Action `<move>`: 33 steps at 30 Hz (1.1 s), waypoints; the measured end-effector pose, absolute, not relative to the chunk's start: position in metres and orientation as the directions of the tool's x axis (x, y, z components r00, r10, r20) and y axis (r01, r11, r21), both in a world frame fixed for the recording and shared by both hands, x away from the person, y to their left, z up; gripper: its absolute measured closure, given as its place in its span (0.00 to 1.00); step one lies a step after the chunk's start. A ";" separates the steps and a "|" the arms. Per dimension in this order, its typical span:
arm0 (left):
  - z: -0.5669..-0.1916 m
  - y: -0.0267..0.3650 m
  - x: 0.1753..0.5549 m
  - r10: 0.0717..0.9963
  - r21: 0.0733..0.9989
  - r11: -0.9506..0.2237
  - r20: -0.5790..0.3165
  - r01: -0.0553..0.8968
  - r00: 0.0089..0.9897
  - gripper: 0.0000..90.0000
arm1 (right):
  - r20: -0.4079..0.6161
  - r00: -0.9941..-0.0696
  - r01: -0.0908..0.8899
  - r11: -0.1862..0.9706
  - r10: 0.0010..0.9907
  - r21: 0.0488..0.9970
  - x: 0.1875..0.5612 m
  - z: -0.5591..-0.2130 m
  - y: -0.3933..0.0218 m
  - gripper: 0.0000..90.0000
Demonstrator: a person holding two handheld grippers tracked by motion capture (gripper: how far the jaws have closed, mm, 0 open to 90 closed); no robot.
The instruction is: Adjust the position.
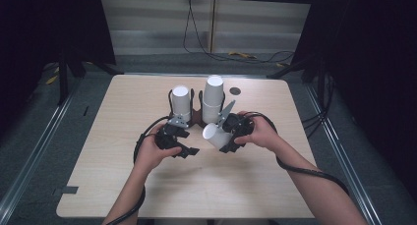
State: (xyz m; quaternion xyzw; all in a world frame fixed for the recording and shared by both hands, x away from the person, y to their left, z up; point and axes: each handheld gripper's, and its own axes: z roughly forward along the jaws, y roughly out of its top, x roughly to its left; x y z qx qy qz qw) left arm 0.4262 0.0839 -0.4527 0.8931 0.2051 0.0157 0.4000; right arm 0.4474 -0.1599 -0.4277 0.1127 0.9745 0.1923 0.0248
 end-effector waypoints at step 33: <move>-0.454 0.085 0.426 0.379 0.718 -0.598 -0.139 0.357 0.915 0.21 | -0.033 -0.987 0.142 0.956 0.156 0.258 0.449 -0.419 -0.154 0.22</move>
